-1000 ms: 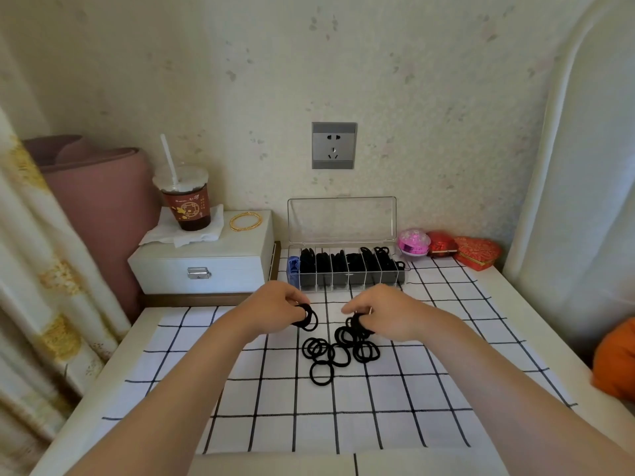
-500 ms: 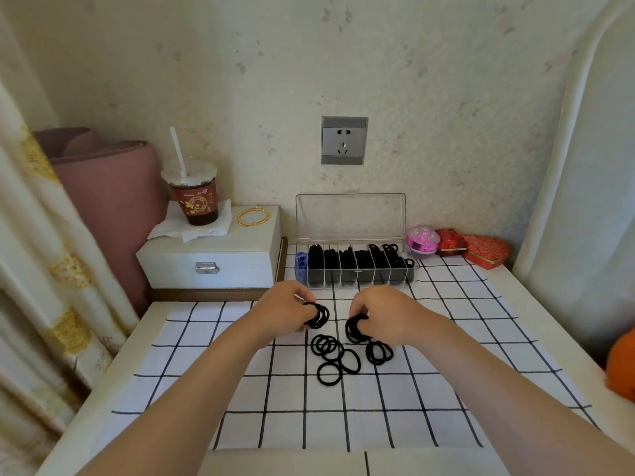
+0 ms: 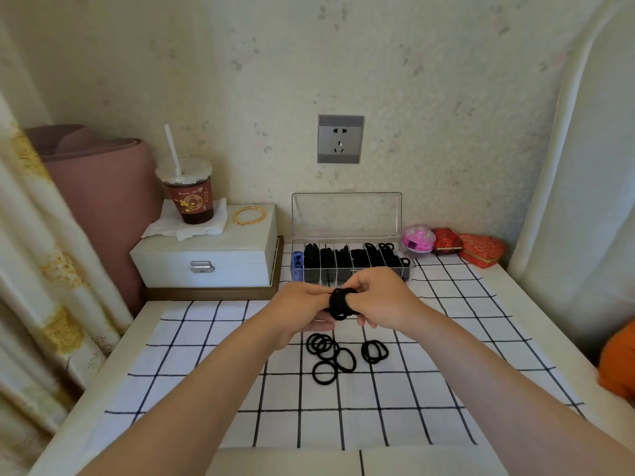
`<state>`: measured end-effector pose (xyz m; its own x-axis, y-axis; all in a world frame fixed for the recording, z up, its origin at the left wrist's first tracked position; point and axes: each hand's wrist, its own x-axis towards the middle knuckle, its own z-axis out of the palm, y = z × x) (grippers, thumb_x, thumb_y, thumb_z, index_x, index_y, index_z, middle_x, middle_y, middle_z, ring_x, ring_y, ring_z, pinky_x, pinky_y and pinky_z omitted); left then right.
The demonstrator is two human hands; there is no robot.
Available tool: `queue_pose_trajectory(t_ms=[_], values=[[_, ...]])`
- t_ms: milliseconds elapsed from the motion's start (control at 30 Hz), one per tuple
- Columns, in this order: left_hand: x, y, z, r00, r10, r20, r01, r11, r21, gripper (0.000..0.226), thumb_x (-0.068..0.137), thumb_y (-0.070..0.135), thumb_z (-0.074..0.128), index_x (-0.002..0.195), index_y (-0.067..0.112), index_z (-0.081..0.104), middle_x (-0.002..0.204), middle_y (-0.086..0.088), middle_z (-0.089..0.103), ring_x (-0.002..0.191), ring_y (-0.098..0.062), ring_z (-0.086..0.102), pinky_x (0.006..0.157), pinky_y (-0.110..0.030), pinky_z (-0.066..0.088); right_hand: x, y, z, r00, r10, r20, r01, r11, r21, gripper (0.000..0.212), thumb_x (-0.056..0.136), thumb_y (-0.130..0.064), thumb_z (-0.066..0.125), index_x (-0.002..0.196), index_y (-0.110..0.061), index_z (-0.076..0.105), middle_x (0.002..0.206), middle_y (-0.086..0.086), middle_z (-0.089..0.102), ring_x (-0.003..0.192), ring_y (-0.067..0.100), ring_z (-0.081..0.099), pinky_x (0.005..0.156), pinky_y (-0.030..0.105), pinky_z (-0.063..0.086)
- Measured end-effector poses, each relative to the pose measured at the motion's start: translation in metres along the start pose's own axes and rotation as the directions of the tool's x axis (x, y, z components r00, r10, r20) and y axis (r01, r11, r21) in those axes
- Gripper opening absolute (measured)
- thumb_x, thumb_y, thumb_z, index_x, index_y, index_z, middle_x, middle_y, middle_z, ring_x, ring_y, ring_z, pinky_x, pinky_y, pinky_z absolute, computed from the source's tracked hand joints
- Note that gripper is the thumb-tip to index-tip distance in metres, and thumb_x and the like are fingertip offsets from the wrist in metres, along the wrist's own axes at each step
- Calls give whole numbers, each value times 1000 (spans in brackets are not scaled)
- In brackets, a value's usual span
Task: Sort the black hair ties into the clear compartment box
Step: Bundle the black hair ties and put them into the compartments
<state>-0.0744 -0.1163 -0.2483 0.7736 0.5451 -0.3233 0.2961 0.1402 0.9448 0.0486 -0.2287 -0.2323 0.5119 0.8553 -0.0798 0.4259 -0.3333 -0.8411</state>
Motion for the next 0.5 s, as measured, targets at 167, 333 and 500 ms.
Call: queue_pose_trajectory(t_ms=[167, 333, 500], values=[[0, 1, -1, 986, -46, 161, 77, 978, -193, 31, 98, 26, 58, 115, 2, 68, 104, -17, 71, 93, -25, 69, 92, -43, 57, 3, 6, 5, 990, -38, -137, 20, 991, -132, 15, 82, -14, 69, 76, -27, 67, 68, -5, 67, 50, 8, 60, 42, 16, 43], [5, -6, -3, 990, 24, 140, -24, 1000, -3, 24, 92, 19, 68, 115, 14, 73, 110, -11, 74, 106, -26, 68, 94, -35, 56, 5, 11, 8, 986, -111, -122, 86, 977, -197, 6, 81, -18, 73, 83, -23, 69, 70, -13, 62, 58, -2, 56, 47, 6, 38], [8, -11, -5, 996, 43, 76, -45, 999, 27, 23, 96, 12, 62, 115, 14, 73, 106, -10, 75, 101, -21, 71, 92, -35, 57, 6, 14, 7, 1000, -15, 21, 15, 1000, -19, 18, 87, -7, 65, 101, -14, 71, 75, -1, 69, 56, 10, 64, 47, 21, 48]])
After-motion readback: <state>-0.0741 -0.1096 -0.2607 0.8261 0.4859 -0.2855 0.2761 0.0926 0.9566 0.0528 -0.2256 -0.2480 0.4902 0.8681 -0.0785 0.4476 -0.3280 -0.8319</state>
